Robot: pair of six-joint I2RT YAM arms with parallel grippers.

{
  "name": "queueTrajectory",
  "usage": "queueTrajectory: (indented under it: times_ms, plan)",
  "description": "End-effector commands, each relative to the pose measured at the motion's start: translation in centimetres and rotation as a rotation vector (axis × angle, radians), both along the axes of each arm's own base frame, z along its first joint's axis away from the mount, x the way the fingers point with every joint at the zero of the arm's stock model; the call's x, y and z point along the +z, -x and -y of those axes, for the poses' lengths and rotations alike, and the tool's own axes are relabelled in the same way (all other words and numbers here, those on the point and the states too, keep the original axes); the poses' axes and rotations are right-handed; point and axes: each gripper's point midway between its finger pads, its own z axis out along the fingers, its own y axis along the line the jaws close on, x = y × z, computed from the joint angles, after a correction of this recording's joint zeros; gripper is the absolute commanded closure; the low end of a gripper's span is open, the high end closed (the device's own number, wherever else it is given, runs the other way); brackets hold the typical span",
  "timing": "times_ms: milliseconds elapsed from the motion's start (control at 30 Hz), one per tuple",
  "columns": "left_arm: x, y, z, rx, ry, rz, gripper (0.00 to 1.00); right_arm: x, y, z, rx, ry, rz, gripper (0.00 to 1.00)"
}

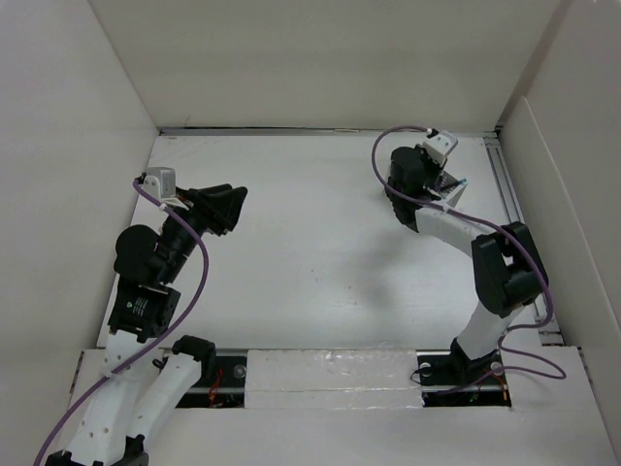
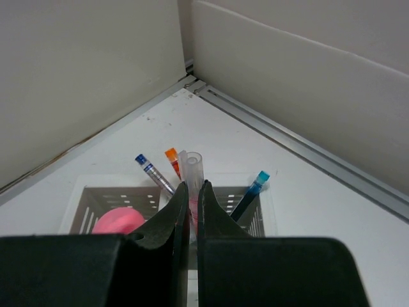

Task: Organize the desk

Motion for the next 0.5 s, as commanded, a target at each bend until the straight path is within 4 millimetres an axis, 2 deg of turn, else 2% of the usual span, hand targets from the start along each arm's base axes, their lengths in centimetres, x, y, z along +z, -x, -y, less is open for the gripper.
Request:
queueTrajectory:
  times_ms: [0,33,67,133,200,300,367,467]
  plan:
    - [0.9,0.0,0.3,-0.018,0.015,0.041,0.6,-3.5,0.0,-3.2,0.048,0.058,-0.11,1.0]
    - [0.9,0.0,0.3,-0.02,0.015,0.043,0.6,-3.1,-0.3,-3.8,0.052,0.061,-0.106,1.0]
    - [0.9,0.0,0.3,-0.018,0.015,0.041,0.6,-4.0,-0.3,-3.8,0.051,0.08,-0.154,1.0]
    - [0.7,-0.1,0.3,-0.018,0.014,0.037,0.6,-3.9,-1.1,-4.5,0.067,0.043,-0.15,0.99]
    - [0.8,-0.2,0.4,-0.02,0.013,0.036,0.6,-5.1,-0.7,-4.8,0.058,0.08,-0.227,0.96]
    - [0.6,-0.3,0.4,-0.021,0.012,0.031,0.6,-5.3,-0.7,-5.0,0.056,0.054,-0.244,0.86]
    - [0.6,-0.4,0.4,-0.018,0.011,0.028,0.6,-6.0,-0.2,-4.4,0.057,0.039,-0.273,0.78]
    - [0.4,-0.6,0.4,-0.018,0.008,0.023,0.6,-5.1,0.0,-3.6,0.065,-0.014,-0.233,0.62]
